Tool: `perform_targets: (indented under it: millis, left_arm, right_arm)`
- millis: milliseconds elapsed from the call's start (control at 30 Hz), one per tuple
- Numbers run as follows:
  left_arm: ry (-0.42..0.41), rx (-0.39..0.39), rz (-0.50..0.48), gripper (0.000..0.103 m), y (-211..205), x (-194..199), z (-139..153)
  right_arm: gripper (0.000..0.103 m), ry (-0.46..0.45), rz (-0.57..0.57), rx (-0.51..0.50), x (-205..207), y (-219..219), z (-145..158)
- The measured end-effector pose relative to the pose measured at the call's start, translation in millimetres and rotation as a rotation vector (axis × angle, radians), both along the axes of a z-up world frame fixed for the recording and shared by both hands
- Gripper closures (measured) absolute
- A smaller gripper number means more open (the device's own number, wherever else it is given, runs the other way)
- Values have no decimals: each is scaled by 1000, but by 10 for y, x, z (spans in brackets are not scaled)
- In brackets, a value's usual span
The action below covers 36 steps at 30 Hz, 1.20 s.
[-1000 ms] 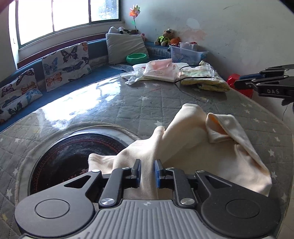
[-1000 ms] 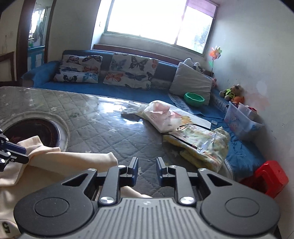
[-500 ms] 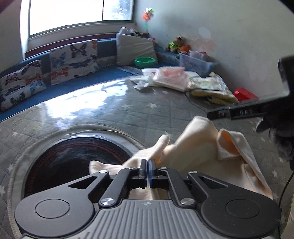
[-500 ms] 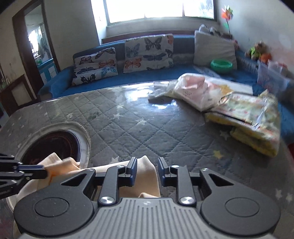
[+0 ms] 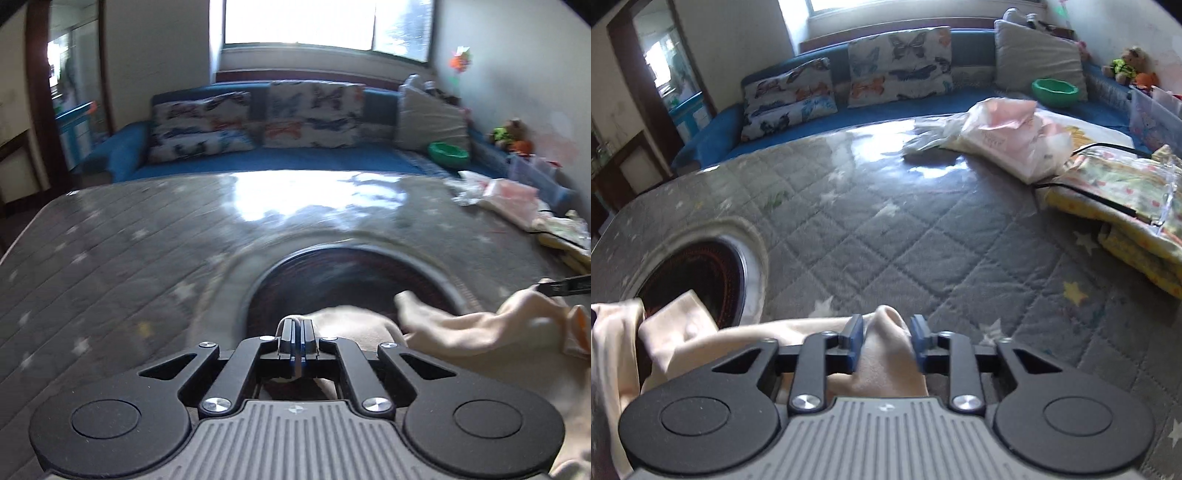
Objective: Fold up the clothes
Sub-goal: 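Hold the sweatshirt with both grippers and pull it across the table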
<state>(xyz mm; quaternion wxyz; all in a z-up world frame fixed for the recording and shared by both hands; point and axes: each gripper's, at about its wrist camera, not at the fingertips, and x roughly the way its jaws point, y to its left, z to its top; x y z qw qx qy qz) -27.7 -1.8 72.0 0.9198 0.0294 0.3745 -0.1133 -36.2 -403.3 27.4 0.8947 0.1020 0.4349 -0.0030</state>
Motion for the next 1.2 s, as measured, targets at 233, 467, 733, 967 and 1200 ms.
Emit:
perform_targets:
  millis: [233,467,733,967,1200]
  left_arm:
    - [-4,-40,-101,74,-131,74,132]
    - [46,-46,-257,66,-777,393,-6]
    - [122,-17,-336,55,-1152,627,-296]
    - [163,-9,-387,64,-1292,640,-435]
    - [98,-67,-410,95,-1233,633,-345]
  right_arm:
    - [91,22,94,-35,-259,92,58]
    - [91,19,205,-148,-635,325,102]
    - [87,20,209,-162,-709,302,85]
    - [92,37,203,-135,-585,216,141]
    - [94,-40,207,-199,-377,234,413]
